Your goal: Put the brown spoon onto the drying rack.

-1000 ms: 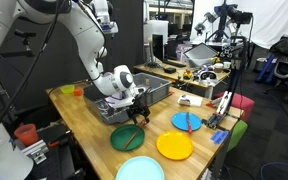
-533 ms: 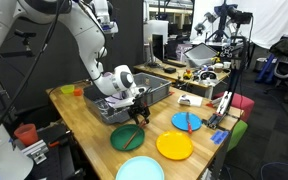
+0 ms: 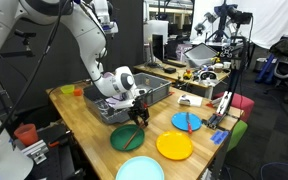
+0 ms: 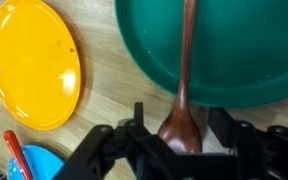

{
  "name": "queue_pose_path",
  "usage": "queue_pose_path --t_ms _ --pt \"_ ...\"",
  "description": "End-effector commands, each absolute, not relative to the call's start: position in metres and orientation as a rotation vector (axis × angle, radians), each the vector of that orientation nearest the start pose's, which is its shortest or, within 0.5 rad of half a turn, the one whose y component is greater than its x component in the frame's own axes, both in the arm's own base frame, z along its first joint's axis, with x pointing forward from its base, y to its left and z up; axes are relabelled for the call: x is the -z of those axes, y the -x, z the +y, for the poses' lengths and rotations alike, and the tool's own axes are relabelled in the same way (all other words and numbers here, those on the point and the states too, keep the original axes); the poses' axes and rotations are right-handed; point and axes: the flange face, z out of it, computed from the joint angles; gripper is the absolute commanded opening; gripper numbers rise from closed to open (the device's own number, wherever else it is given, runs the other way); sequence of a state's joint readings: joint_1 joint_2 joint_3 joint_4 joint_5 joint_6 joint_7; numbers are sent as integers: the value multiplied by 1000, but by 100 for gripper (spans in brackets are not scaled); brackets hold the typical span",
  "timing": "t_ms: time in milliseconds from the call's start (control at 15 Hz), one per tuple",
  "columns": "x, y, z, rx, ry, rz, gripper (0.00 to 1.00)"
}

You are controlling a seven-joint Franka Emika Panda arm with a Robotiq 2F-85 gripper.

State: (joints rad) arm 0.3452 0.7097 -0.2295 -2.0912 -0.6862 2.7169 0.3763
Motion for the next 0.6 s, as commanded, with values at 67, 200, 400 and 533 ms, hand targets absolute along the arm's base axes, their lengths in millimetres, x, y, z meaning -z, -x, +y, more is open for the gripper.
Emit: queue_pose_path --t_ms 67,200,400,533 --pt "-58 -545 77 -40 3412 -717 62" --pt "-60 -549 74 -41 3400 -689 42" --pt "-66 -554 73 -44 3372 -653 19" --pt "-66 -556 68 -52 3370 -630 7"
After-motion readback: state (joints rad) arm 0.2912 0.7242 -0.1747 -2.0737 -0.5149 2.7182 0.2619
